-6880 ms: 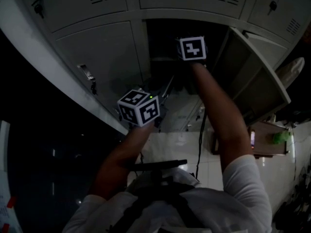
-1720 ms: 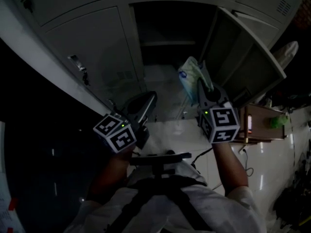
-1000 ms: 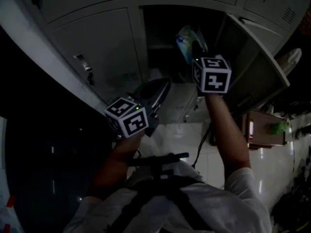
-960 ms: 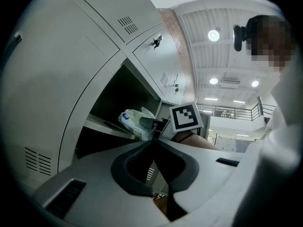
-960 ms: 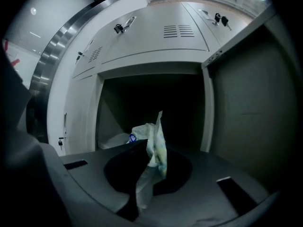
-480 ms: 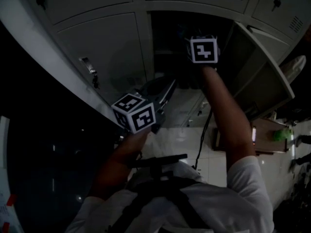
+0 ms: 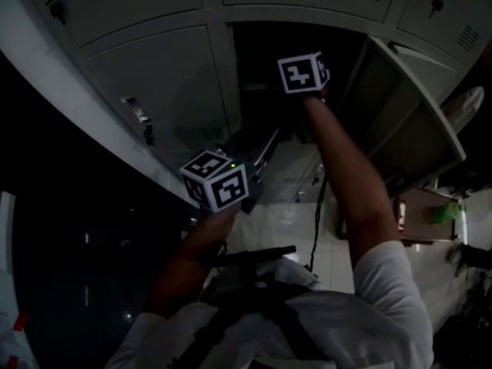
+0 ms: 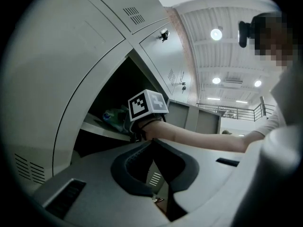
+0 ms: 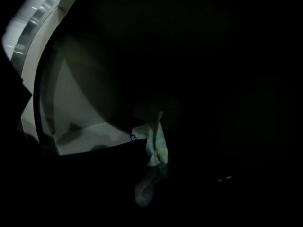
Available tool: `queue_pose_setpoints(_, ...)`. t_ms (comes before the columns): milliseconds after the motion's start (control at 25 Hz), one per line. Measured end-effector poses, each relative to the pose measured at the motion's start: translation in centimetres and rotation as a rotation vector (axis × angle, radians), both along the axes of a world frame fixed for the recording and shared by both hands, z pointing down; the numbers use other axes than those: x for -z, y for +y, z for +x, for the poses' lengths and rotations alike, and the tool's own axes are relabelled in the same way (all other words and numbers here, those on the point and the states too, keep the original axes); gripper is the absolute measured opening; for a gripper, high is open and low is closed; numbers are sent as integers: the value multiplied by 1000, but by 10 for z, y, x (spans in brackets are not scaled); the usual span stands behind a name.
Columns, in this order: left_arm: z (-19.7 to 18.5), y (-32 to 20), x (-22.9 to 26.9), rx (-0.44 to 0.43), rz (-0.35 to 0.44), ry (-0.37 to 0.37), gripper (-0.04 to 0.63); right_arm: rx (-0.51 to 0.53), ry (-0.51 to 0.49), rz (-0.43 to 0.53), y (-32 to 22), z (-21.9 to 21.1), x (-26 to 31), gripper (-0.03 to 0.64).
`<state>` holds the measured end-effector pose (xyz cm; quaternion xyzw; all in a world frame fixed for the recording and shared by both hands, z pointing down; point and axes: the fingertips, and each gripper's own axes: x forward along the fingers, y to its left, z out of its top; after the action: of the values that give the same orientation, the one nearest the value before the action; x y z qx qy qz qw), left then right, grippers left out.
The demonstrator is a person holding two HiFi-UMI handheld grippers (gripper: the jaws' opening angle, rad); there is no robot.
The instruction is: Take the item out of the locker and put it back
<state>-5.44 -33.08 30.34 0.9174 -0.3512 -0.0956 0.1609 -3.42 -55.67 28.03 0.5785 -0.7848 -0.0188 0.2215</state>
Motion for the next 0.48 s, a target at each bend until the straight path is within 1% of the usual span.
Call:
queue_pose_setpoints(80, -1, 0, -1, 0, -2, -2, -4, 13, -3, 1, 0, -1, 0, 71)
queue_pose_setpoints(160, -1, 1, -1, 0, 0, 6, -4, 31, -28, -3, 1, -3, 0, 131)
queue_pose_setpoints(240, -3, 1, -1, 1, 0, 11, -3, 53, -52, 5, 4, -7, 4, 177)
queue_pose_setpoints(320, -4, 1, -2, 5, -4, 7, -5, 67, -63, 27, 7, -9, 10, 197)
queue_pose_setpoints(480, -4, 5, -8, 7, -18, -4, -3, 69, -67, 72, 19, -6, 24, 200)
